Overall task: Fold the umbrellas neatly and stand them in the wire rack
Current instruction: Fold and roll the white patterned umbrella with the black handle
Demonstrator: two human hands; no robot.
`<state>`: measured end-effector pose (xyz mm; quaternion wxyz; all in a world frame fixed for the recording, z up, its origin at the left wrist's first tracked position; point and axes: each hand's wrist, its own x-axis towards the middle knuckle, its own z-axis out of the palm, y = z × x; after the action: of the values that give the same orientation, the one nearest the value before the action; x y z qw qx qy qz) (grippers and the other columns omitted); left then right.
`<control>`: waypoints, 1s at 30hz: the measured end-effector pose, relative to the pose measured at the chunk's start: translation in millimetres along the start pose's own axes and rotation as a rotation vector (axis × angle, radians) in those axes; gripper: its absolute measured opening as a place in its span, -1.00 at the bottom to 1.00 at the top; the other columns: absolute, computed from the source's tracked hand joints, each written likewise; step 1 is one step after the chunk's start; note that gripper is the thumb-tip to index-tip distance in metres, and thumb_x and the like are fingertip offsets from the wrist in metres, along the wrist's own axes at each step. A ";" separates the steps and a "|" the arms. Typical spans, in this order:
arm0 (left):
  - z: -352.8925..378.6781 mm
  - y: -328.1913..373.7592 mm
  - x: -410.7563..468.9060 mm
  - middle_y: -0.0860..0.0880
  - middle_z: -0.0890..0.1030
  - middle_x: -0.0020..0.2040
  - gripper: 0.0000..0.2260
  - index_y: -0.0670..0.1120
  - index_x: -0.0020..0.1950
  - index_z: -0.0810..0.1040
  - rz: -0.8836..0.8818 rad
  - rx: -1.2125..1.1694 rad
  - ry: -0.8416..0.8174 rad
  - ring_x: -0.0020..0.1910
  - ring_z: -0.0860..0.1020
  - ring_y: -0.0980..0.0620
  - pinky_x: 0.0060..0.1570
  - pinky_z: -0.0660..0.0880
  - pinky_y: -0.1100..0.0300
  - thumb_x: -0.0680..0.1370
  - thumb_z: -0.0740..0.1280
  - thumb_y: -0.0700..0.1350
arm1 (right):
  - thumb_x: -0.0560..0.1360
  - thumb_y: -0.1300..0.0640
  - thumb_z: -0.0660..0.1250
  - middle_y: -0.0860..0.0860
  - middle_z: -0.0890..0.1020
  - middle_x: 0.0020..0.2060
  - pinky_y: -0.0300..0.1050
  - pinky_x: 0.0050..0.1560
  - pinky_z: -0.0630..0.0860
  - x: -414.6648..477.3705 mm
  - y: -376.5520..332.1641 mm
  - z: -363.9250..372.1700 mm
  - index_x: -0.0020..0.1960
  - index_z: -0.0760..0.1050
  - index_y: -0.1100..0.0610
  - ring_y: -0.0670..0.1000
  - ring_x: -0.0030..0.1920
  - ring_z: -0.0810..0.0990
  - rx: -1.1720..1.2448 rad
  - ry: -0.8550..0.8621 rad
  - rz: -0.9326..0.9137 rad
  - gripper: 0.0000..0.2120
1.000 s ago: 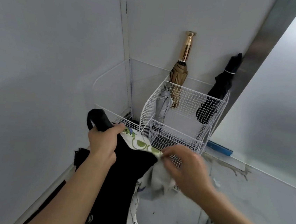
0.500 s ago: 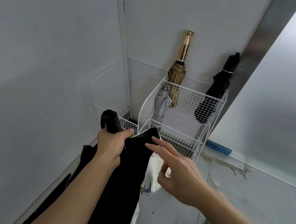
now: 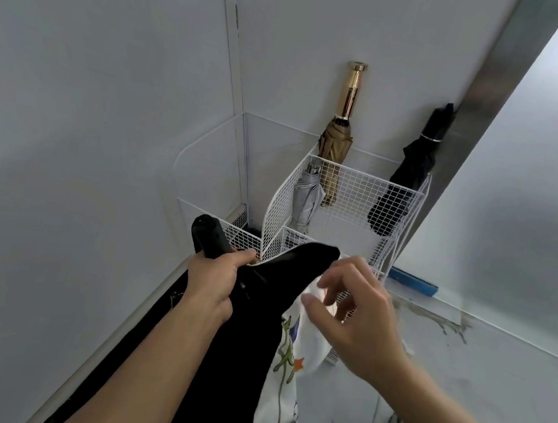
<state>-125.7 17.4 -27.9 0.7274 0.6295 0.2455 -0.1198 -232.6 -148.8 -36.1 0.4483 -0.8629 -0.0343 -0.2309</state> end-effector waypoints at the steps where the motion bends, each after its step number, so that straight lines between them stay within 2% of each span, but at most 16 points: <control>1: -0.7 0.5 1.4 -0.20 0.59 -0.23 -0.80 -0.19 -0.21 0.52 -0.002 -0.019 0.024 -0.26 0.62 -0.17 -0.14 0.62 -0.07 0.36 0.53 -0.33 | 0.45 -0.05 0.43 -0.16 0.51 -0.18 -0.15 -0.32 0.51 -1.9 -3.3 1.1 -0.14 0.47 -0.07 -0.02 -0.25 0.54 0.042 -0.047 -0.033 -0.85; 4: -2.1 3.0 2.0 -0.16 0.57 -0.28 -0.78 -0.15 -0.23 0.50 -0.007 -0.069 0.056 -0.28 0.60 -0.16 -0.11 0.61 -0.09 0.37 0.52 -0.33 | 0.42 -0.17 0.45 -0.16 0.54 -0.26 -0.22 -0.32 0.46 -7.6 -3.3 8.1 -0.21 0.47 -0.09 -0.02 -0.26 0.57 0.067 -0.245 -0.046 -0.78; 8: 1.3 2.4 -6.2 -0.19 0.57 -0.29 -0.77 -0.14 -0.30 0.48 -0.006 -0.088 -0.060 -0.33 0.59 -0.13 -0.22 0.58 0.02 0.37 0.49 -0.37 | 0.40 -0.34 0.33 -0.14 0.51 -0.32 -0.06 -0.28 0.50 -13.1 10.5 24.1 -0.27 0.43 -0.04 -0.07 -0.31 0.50 -0.161 -0.306 0.023 -0.63; 10: 6.2 -1.0 -13.4 -0.22 0.60 -0.23 -0.75 -0.12 -0.32 0.45 -0.005 -0.122 -0.175 -0.27 0.60 -0.13 -0.20 0.58 0.03 0.39 0.47 -0.37 | 0.37 -0.34 0.37 -0.13 0.49 -0.38 -0.09 -0.28 0.47 -10.6 17.8 27.9 -0.32 0.38 -0.07 -0.09 -0.34 0.46 -0.189 -0.311 0.104 -0.62; 13: 10.9 -4.7 -24.3 -0.25 0.57 -0.17 -0.73 -0.11 -0.32 0.44 0.018 -0.174 -0.335 -0.20 0.61 -0.14 -0.13 0.59 0.01 0.38 0.47 -0.37 | 0.28 -0.28 0.53 -0.12 0.44 -0.47 -0.15 -0.35 0.34 -3.4 24.8 26.8 -0.40 0.39 -0.04 -0.13 -0.42 0.36 -0.109 -0.346 0.293 -0.58; 16: 12.1 -6.5 -29.0 -0.13 0.52 -0.34 -0.71 -0.08 -0.40 0.47 0.102 -0.129 -0.366 -0.31 0.56 -0.08 -0.18 0.56 0.07 0.33 0.51 -0.37 | 0.24 -0.25 0.57 -0.08 0.47 -0.45 -0.08 -0.34 0.38 -0.9 23.6 25.4 -0.35 0.47 0.07 -0.12 -0.42 0.37 -0.050 -0.369 0.387 -0.56; 19: 15.6 -9.0 -29.5 -0.02 0.51 -0.42 -0.71 -0.11 -0.36 0.48 0.226 -0.038 -0.247 -0.30 0.53 -0.04 -0.13 0.54 0.08 0.34 0.52 -0.40 | 0.21 -0.36 0.49 -0.14 0.56 -0.29 -0.04 -0.18 0.52 -2.2 22.7 26.6 -0.21 0.53 0.00 -0.12 -0.27 0.50 -0.129 -0.292 0.390 -0.54; 21: 17.8 -10.0 -27.3 -0.04 0.53 -0.40 -0.74 -0.14 -0.32 0.49 0.271 -0.015 -0.144 -0.30 0.54 -0.06 -0.14 0.54 0.04 0.36 0.53 -0.38 | 0.20 -0.43 0.43 -0.22 0.54 -0.03 -0.09 0.01 0.53 -2.0 20.1 25.0 0.07 0.51 -0.13 -0.16 -0.03 0.52 -0.168 -0.287 0.371 -0.43; 23: 18.0 -8.4 -24.4 -0.08 0.55 -0.36 -0.76 -0.16 -0.29 0.50 0.276 -0.038 -0.077 -0.27 0.55 -0.08 -0.10 0.55 0.01 0.36 0.54 -0.36 | 0.20 -0.44 0.44 -0.26 0.43 0.23 -0.08 0.18 0.47 -0.5 16.5 23.0 0.39 0.32 -0.19 -0.14 0.20 0.46 -0.211 -0.395 0.395 -0.16; 25: 16.5 -4.5 -23.9 -0.12 0.56 -0.32 -0.77 -0.17 -0.28 0.51 0.244 -0.081 -0.081 -0.25 0.56 -0.12 -0.07 0.56 -0.03 0.35 0.54 -0.35 | 0.17 -0.42 0.48 -0.24 0.34 0.34 -0.03 0.28 0.42 0.3 14.9 23.1 0.53 0.12 -0.16 -0.09 0.30 0.40 -0.296 -0.506 0.418 0.05; 27: 15.2 -0.2 -28.0 -0.13 0.57 -0.35 -0.77 -0.17 -0.29 0.49 0.182 -0.167 -0.157 -0.29 0.58 -0.13 -0.17 0.61 0.00 0.34 0.53 -0.37 | 0.14 -0.38 0.51 -0.23 0.42 0.26 0.01 0.26 0.46 0.1 17.9 24.1 0.48 0.16 -0.19 -0.09 0.22 0.46 -0.348 -0.539 0.417 0.01; 30: 14.4 3.5 -39.8 -0.11 0.56 -0.39 -0.76 -0.16 -0.30 0.45 0.123 -0.261 -0.309 -0.38 0.59 -0.07 -0.32 0.58 0.10 0.31 0.50 -0.36 | 0.17 -0.22 0.52 -0.22 0.59 -0.04 -0.01 0.04 0.59 0.7 23.5 21.2 0.18 0.38 -0.19 -0.10 -0.05 0.58 -0.334 -0.496 0.466 -0.37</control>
<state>-154.9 -1.5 -3.5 0.8377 0.5180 0.1055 -0.1373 -218.0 -146.2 -64.1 0.3201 -0.9384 0.0936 0.0906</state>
